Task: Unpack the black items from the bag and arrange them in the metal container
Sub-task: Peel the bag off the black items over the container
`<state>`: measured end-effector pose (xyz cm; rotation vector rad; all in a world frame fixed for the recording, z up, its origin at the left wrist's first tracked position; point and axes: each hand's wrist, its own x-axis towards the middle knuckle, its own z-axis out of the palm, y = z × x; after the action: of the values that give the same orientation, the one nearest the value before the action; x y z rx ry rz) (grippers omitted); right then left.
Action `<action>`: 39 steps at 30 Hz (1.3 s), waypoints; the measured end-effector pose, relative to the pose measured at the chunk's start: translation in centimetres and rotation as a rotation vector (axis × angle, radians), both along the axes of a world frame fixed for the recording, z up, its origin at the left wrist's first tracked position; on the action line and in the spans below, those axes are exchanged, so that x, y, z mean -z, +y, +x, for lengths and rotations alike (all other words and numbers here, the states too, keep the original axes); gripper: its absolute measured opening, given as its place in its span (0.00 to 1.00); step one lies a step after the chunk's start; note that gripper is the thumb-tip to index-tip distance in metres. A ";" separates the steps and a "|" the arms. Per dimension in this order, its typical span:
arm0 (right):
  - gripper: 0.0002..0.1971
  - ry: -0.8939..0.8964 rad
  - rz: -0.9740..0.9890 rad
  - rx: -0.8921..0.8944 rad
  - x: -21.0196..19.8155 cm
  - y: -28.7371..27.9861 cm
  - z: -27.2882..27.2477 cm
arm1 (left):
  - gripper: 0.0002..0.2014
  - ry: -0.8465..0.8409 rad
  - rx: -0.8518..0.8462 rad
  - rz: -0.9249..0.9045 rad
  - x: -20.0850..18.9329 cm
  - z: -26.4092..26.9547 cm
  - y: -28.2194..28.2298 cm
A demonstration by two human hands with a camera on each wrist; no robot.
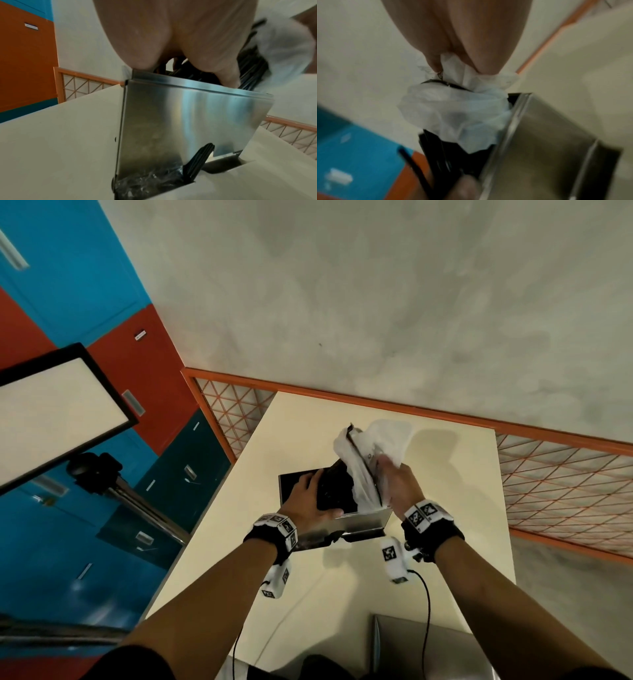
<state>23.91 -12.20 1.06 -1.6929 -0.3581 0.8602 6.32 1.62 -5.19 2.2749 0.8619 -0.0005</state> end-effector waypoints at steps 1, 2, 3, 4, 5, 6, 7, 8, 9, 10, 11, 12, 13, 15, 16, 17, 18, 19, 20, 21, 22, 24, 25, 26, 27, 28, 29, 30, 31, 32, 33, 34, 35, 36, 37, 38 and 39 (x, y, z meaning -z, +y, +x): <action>0.18 0.090 0.082 0.043 -0.3 0.3 -0.1 | 0.58 0.005 -0.009 0.002 0.0 0.1 0.0; 0.18 0.094 0.088 0.045 -0.3 0.7 -0.2 | 0.59 0.011 -0.017 0.003 0.0 0.2 0.1; 0.19 0.018 0.039 0.000 -0.6 1.1 -0.6 | 0.60 0.017 -0.026 0.004 0.0 0.4 0.1; 0.21 -0.128 -0.060 -0.081 -0.9 1.2 -1.0 | 0.60 0.027 -0.037 0.009 0.0 0.5 0.1; 0.22 -0.277 -0.148 -0.174 -1.1 1.3 -1.4 | 0.59 0.037 -0.040 0.021 -0.1 0.7 0.0; 0.22 -0.374 -0.216 -0.240 -0.9 1.2 -1.5 | 0.58 0.044 -0.032 0.036 -0.3 0.9 0.0; 0.22 -0.422 -0.242 -0.289 -0.8 1.1 -1.4 | 0.56 0.043 -0.010 0.048 -0.5 1.2 -0.1; 0.23 -0.427 -0.240 -0.305 -0.7 0.9 -1.2 | 0.53 0.038 0.017 0.058 -0.7 1.5 -0.2; 0.23 -0.424 -0.234 -0.298 -0.4 0.7 -0.9 | 0.50 0.036 0.044 0.065 -1.0 1.8 -0.2; 0.23 -0.400 -0.213 -0.267 -0.3 0.6 -0.4 | 0.48 0.040 0.061 0.069 -1.3 2.0 -0.2; 0.21 -0.362 -0.183 -0.218 -0.5 0.4 -0.1 | 0.46 0.044 0.070 0.073 -1.6 2.2 -0.2; 0.19 -0.315 -0.139 -0.148 -0.8 0.3 0.2 | 0.44 0.045 0.069 0.079 -1.7 2.4 -0.2; 0.18 -0.272 -0.104 -0.063 -1.0 0.2 0.6 | 0.43 0.037 0.065 0.087 -1.9 2.5 -0.3; 0.22 -0.159 -0.042 0.104 -1.3 0.3 1.3 | 0.39 0.006 0.052 0.103 -2.2 2.7 -0.7; 0.27 -0.106 -0.003 0.178 -1.1 0.3 1.6 | 0.37 -0.012 0.043 0.115 -2.3 2.9 -0.8; 0.30 -0.056 0.035 0.227 -1.1 0.2 1.6 | 0.36 -0.027 0.037 0.127 -2.3 3.0 -1.0; 0.31 -0.016 0.072 0.259 -0.7 0.2 1.5 | 0.36 -0.040 0.035 0.137 -2.3 3.1 -1.1; 0.31 -0.005 0.096 0.266 -0.2 0.2 1.4 | 0.36 -0.052 0.038 0.140 -2.2 3.1 -1.2; 0.30 -0.027 0.109 0.255 -0.2 0.0 0.8 | 0.36 -0.061 0.048 0.139 -2.0 3.1 -1.3; 0.29 -0.080 0.100 0.220 -0.3 -0.1 0.2 | 0.37 -0.068 0.057 0.133 -1.8 2.9 -1.4; 0.28 -0.157 0.077 0.157 -0.3 -0.3 -0.2 | 0.37 -0.071 0.060 0.120 -1.5 2.7 -1.4; 0.33 -0.278 -0.015 0.013 0.0 -0.4 -0.8 | 0.39 -0.075 0.039 0.080 -1.1 2.1 -1.2; 0.37 -0.317 -0.054 -0.039 0.2 -0.4 -1.0 | 0.40 -0.076 0.024 0.059 -0.9 1.7 -1.1; 0.40 -0.367 -0.081 -0.080 0.7 -0.4 -1.2 | 0.42 -0.076 0.014 0.046 -0.7 1.3 -1.0; 0.40 -0.426 -0.092 -0.112 1.0 -0.5 -1.3 | 0.44 -0.072 0.007 0.038 -0.6 0.9 -0.9; 0.39 -0.479 -0.095 -0.133 1.4 -0.4 -1.5 | 0.46 -0.069 0.003 0.029 -0.6 0.4 -0.8; 0.37 -0.516 -0.096 -0.150 1.8 -0.3 -1.8 | 0.48 -0.067 0.004 0.019 -0.6 -0.2 -0.8; 0.35 -0.550 -0.099 -0.171 1.9 -0.2 -2.1 | 0.50 -0.072 0.011 0.016 -0.6 -0.6 -0.8; 0.32 -0.588 -0.103 -0.194 2.0 0.0 -2.3 | 0.52 -0.083 0.025 0.021 -0.6 -1.0 -0.8; 0.30 -0.630 -0.102 -0.218 2.1 0.3 -2.5 | 0.53 -0.096 0.040 0.033 -0.5 -1.3 -0.8; 0.29 -0.666 -0.088 -0.244 1.9 0.6 -2.8 | 0.54 -0.112 0.052 0.043 -0.6 -1.6 -0.8; 0.29 -0.685 -0.076 -0.271 1.7 0.9 -3.2 | 0.55 -0.136 0.052 0.047 -0.5 -1.7 -0.8; 0.29 -0.705 -0.057 -0.301 1.4 1.3 -3.6 | 0.55 -0.169 0.047 0.047 -0.6 -1.9 -0.8; 0.29 -0.718 -0.032 -0.331 1.1 1.6 -4.1 | 0.54 -0.210 0.041 0.052 -0.5 -1.9 -0.7; 0.29 -0.727 -0.005 -0.363 1.0 2.0 -4.6 | 0.53 -0.249 0.037 0.064 -0.6 -1.9 -0.7; 0.30 -0.738 0.023 -0.391 0.7 2.3 -5.1 | 0.51 -0.281 0.031 0.073 -0.5 -1.9 -0.6; 0.31 -0.744 0.039 -0.417 0.7 2.6 -5.5 | 0.48 -0.304 0.020 0.069 -0.4 -1.9 -0.4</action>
<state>18.42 -9.61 0.31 -1.8876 -1.2547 0.4683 4.38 1.19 -4.78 2.2698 0.6876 0.3619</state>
